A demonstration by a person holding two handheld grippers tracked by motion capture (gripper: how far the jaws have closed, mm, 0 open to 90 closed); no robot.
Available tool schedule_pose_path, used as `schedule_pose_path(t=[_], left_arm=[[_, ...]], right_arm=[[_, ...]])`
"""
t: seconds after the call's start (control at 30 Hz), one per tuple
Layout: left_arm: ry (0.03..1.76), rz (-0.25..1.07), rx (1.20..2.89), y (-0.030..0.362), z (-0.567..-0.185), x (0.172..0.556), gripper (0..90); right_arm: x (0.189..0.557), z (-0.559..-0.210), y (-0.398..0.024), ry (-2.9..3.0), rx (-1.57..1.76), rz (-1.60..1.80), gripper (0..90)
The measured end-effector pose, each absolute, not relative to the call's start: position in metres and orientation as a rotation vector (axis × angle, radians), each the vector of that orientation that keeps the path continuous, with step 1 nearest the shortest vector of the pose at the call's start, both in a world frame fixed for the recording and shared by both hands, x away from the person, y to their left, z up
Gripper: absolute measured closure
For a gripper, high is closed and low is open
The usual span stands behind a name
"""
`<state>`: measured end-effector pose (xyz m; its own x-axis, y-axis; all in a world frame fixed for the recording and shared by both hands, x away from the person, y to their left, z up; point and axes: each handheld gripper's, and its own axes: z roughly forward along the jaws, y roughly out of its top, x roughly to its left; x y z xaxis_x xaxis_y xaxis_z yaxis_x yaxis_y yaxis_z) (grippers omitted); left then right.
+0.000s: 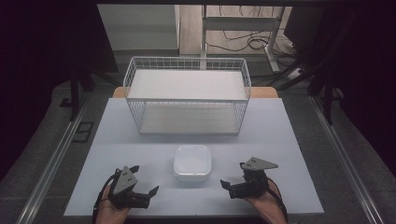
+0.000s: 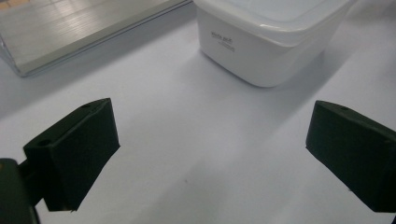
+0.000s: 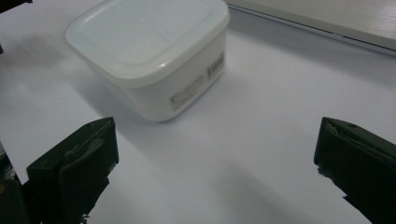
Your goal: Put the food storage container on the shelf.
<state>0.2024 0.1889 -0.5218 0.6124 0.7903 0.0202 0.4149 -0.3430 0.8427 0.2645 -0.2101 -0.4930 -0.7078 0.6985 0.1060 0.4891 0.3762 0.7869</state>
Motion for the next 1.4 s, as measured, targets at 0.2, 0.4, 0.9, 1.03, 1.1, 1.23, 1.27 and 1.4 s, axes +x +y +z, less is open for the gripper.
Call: schedule_pose_path(t=[0.2, 0.4, 0.9, 1.03, 1.1, 1.23, 1.27, 1.4], left_arm=[[1.004, 0.459, 1.945, 0.188, -0.516, 0.216, 3.3], [0.963, 0.336, 1.948, 0.17, -0.505, 0.243, 5.7], [0.918, 0.174, 1.98, 0.128, -0.509, 0.304, 9.6], [0.899, 0.062, 1.962, 0.128, -0.513, 0.301, 13.8], [0.913, 0.053, 1.958, 0.129, -0.513, 0.297, 15.3], [0.961, 0.016, 1.93, 0.135, -0.51, 0.284, 30.2], [0.961, 0.016, 1.93, 0.135, -0.51, 0.284, 35.3], [0.991, 0.032, 1.89, 0.142, -0.505, 0.274, 55.4]], right_arm=[[0.275, -0.488, -0.194, 2.434, 1.064, 1.235, 0.0], [0.288, -0.48, -0.181, 2.443, 1.094, 1.272, 8.0], [0.323, -0.492, -0.144, 2.535, 1.117, 1.271, 15.7], [0.327, -0.494, -0.142, 2.596, 1.15, 1.305, 20.7], [0.325, -0.493, -0.144, 2.621, 1.178, 1.313, 24.3], [0.315, -0.489, -0.152, 2.625, 1.235, 1.309, 38.6], [0.315, -0.489, -0.152, 2.625, 1.235, 1.309, 38.6], [0.302, -0.48, -0.164, 2.584, 1.275, 1.316, 61.0]])
